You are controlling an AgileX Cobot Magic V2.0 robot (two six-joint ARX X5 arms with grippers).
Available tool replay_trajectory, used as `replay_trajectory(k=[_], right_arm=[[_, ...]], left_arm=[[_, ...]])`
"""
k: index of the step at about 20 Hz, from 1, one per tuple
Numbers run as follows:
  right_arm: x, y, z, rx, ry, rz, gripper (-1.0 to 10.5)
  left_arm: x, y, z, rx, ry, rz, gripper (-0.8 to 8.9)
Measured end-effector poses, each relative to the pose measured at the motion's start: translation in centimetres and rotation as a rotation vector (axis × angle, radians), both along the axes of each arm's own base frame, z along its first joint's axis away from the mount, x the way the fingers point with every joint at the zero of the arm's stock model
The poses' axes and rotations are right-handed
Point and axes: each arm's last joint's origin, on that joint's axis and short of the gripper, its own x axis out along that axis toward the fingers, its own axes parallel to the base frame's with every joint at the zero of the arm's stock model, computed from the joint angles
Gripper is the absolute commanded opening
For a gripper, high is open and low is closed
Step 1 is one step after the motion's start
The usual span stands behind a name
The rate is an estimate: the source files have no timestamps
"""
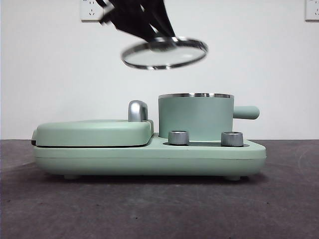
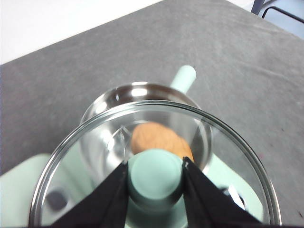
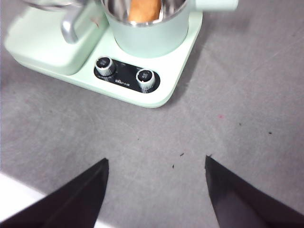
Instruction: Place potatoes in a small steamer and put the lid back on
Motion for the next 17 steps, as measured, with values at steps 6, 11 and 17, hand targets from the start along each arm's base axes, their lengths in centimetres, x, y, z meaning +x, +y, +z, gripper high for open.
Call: replay_trajectory(k=[6,11,17], right_arm=[[-2.6,-1.1,-1.5,0.042,-0.045,0.005,3.2],[-2.6,-1.0,-1.6,0.048,-0.034,0.010,3.2],[-2.6,-1.0,-1.6,0.049,-0.034,0.009,3.2]], left_arm=[[2.2,-2.7,-1.8,0.001,-0.017,-0.027,0.08],[4.5,-4.6,-1.4,0.045,0.030,-0.031,0.08],[6.5,-6.2,-2.2,0.079,0.036,-0.045,0.08]])
